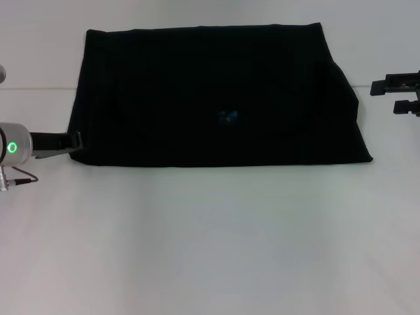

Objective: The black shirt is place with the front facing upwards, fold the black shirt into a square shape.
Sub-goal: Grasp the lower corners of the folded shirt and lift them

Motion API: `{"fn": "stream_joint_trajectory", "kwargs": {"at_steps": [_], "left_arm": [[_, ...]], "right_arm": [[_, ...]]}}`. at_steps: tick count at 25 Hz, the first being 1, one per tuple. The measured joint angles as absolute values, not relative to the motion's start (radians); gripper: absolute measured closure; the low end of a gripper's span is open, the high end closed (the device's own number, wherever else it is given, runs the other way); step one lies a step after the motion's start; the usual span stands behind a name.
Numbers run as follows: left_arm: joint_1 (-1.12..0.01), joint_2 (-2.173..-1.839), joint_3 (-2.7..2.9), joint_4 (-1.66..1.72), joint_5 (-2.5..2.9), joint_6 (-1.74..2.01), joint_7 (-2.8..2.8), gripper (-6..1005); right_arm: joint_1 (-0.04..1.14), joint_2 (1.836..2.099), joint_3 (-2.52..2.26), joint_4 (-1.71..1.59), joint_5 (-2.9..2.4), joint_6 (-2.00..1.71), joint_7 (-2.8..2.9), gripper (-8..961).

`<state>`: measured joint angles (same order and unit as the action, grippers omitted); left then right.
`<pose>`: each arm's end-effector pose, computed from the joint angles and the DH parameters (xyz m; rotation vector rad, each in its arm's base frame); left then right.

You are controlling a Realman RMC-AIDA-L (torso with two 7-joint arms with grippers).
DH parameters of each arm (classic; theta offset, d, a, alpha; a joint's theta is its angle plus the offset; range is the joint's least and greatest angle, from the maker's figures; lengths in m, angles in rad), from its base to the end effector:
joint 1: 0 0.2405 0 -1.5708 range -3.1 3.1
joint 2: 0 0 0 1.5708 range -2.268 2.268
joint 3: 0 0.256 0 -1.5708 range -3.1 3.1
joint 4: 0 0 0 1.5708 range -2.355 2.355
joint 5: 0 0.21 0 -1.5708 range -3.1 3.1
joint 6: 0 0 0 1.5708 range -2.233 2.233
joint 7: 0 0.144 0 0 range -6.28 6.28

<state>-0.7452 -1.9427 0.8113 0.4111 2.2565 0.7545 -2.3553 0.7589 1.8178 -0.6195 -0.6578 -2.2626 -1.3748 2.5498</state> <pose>-0.3185 0.4331 0.0259 -1.8592 -1.5351 -0.2810 0.2603 0.4283 0.1157 -2.0620 1.7340 0.5176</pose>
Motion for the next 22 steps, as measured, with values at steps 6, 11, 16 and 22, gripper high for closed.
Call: {"fn": "stream_joint_trajectory", "kwargs": {"at_steps": [6, 11, 16, 22], "left_arm": [[-0.741, -1.928, 0.777, 0.416, 2.248, 0.807, -2.356, 927], [-0.745, -1.895, 0.68, 0.42, 2.246, 0.942, -2.358, 941], [-0.745, -1.885, 0.653, 0.438, 2.249, 0.98, -2.39, 941], [-0.745, -1.89, 0.654, 0.444, 2.253, 0.975, -2.404, 942]], "right_arm": [[0.761, 1.816, -0.629, -0.66, -2.266, -1.38, 2.553, 73], [0.77, 1.813, -0.632, -0.663, -2.315, -1.384, 2.559, 75], [0.794, 1.818, -0.633, -0.687, -2.435, -1.374, 2.583, 78], [0.803, 1.828, -0.662, -0.682, -2.479, -1.285, 2.583, 81]]}}
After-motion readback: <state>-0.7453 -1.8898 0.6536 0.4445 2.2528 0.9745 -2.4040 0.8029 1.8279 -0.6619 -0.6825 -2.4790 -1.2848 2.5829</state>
